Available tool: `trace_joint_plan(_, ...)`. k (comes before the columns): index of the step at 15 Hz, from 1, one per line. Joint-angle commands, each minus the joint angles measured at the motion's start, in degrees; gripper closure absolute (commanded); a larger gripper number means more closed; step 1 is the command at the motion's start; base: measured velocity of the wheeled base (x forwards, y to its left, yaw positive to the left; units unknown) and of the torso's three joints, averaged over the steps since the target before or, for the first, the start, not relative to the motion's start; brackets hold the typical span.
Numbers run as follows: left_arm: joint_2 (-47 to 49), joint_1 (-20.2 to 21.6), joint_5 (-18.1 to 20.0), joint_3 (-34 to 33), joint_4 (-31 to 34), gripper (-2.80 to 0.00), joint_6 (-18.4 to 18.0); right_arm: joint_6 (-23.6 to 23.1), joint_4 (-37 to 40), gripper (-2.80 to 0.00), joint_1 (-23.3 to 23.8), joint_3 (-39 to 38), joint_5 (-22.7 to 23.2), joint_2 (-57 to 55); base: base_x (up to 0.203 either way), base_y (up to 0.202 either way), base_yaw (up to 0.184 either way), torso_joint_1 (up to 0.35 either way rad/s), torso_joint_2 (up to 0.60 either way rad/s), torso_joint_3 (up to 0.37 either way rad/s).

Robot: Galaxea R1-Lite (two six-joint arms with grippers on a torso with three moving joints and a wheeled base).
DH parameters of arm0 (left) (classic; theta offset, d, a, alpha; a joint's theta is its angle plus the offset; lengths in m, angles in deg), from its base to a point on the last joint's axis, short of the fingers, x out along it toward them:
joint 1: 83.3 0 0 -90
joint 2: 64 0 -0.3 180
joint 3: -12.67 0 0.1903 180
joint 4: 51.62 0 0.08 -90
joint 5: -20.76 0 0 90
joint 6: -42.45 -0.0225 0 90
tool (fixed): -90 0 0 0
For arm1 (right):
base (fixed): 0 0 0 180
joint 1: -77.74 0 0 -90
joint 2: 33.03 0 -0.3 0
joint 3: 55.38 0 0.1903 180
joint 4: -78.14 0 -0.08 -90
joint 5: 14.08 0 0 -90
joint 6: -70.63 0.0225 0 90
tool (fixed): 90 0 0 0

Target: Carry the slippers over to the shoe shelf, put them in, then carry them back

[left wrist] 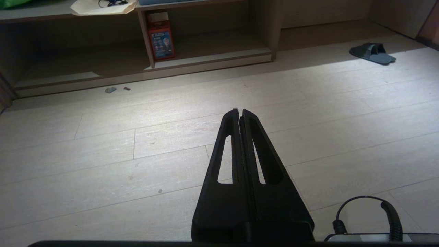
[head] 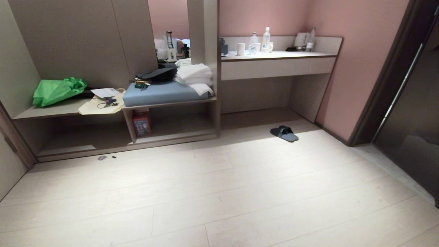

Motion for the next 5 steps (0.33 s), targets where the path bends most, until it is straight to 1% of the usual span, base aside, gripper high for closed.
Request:
trace_joint_plan(1,0.07,0.09,0.00,-0.01,-0.03,0.00,0.02,0.00,0.00,0.00,-0.01,-0.09,0.02,-0.07,0.000,0.000,0.000,0.000,0.00,0.000)
trace_joint_plan(5,0.07,0.00,0.00,-0.01,-0.04,0.00,0.02,-0.09,-0.04,0.00,-0.01,-0.09,0.02,-0.07,0.000,0.000,0.000,0.000,0.00,0.000)
